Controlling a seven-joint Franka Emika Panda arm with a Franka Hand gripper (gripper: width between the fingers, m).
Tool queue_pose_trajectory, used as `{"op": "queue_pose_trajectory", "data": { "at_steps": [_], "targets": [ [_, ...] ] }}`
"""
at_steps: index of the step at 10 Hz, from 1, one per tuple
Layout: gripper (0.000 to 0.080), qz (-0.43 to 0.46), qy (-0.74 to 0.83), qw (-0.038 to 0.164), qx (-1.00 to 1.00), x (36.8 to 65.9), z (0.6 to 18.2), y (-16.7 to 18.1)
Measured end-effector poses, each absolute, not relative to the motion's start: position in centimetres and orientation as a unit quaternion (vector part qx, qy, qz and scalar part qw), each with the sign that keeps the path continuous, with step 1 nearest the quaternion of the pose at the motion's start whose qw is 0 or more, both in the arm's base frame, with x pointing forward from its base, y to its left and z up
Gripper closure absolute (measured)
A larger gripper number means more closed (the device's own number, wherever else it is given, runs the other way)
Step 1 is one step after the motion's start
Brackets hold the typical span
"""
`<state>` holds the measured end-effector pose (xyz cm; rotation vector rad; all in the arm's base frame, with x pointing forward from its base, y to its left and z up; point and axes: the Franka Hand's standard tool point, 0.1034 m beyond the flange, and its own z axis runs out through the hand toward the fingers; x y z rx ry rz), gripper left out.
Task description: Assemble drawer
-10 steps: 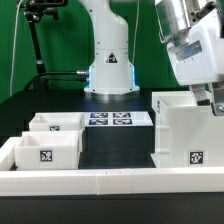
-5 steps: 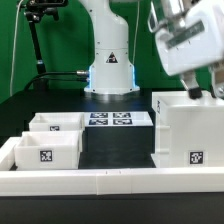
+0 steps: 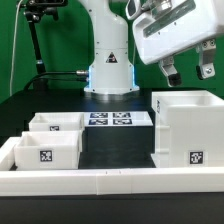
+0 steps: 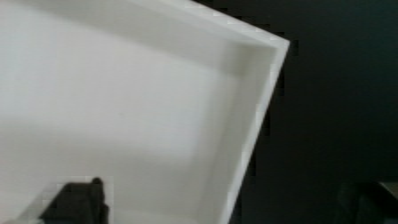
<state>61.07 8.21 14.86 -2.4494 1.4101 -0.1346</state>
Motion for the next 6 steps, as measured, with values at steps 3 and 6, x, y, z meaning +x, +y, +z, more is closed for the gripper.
{"op": "queue_pose_trajectory", "data": {
  "at_steps": [3,6],
  "targets": [
    [0.0151,-0.058,0.251,0.12,-0.959,59.8,15.0,4.5],
    [0.0151,-0.079,0.069,0.102,-0.989,58.5,14.9,0.2]
  ]
}}
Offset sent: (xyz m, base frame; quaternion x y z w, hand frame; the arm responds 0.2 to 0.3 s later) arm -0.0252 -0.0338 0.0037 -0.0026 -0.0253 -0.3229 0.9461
